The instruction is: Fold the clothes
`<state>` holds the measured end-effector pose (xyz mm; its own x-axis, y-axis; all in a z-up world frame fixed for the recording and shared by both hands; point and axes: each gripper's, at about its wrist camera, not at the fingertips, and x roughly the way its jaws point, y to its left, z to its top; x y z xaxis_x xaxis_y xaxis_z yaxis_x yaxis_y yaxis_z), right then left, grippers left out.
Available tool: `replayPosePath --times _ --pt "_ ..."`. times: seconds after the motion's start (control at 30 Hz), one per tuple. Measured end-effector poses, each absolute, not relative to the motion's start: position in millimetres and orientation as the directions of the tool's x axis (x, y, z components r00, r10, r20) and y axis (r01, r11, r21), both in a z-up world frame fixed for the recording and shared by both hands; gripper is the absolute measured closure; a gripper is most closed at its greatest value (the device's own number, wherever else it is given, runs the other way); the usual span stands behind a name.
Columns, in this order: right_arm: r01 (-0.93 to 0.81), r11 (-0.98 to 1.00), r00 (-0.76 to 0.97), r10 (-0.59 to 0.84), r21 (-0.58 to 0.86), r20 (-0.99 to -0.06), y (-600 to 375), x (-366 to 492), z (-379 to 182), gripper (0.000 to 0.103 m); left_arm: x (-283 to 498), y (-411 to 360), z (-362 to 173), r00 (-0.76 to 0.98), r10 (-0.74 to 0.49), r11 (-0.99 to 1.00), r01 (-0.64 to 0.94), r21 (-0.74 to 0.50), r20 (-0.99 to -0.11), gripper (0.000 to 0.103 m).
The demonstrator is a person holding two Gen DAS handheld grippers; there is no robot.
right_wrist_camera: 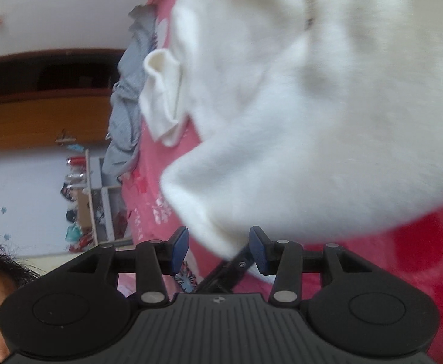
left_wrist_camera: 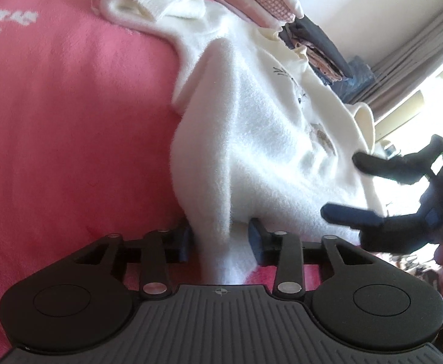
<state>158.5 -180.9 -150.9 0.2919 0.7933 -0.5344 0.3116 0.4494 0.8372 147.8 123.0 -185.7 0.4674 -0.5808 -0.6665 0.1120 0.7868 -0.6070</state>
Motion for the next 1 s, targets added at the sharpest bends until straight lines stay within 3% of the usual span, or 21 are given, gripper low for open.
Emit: replayPosePath --times 0.17,0.3,0.57,0.7,0.93,1.0 --pt "0.341 0.481 0.29 0.764 0.808 -0.577 -190 159 -153 0.056 153 117 -187 0.463 -0.566 0.793 0.078 -0.604 -0.682 0.062" --pt "0.346 0.494 0.28 0.757 0.797 -0.591 -191 158 -150 0.056 152 99 -177 0.456 -0.505 0.853 0.13 -0.506 -0.733 0.061" --pt "0.284 0.421 0.347 0.792 0.861 -0.502 -209 145 -168 0.056 149 78 -176 0.489 -0.422 0.905 0.184 -0.382 -0.764 0.059" --pt "0.289 0.404 0.369 0.79 0.868 -0.49 -224 135 -173 0.055 141 59 -169 0.519 -0.329 0.944 0.201 -0.261 -0.789 0.064" --pt "0.223 0.509 0.481 0.684 0.832 -0.548 -272 89 -127 0.055 134 58 -162 0.553 -0.28 0.96 0.179 -0.216 -0.785 0.074" --pt "0.233 0.53 0.53 0.634 0.815 -0.564 -289 73 -122 0.055 131 57 -160 0.563 -0.266 0.964 0.172 -0.203 -0.783 0.082"
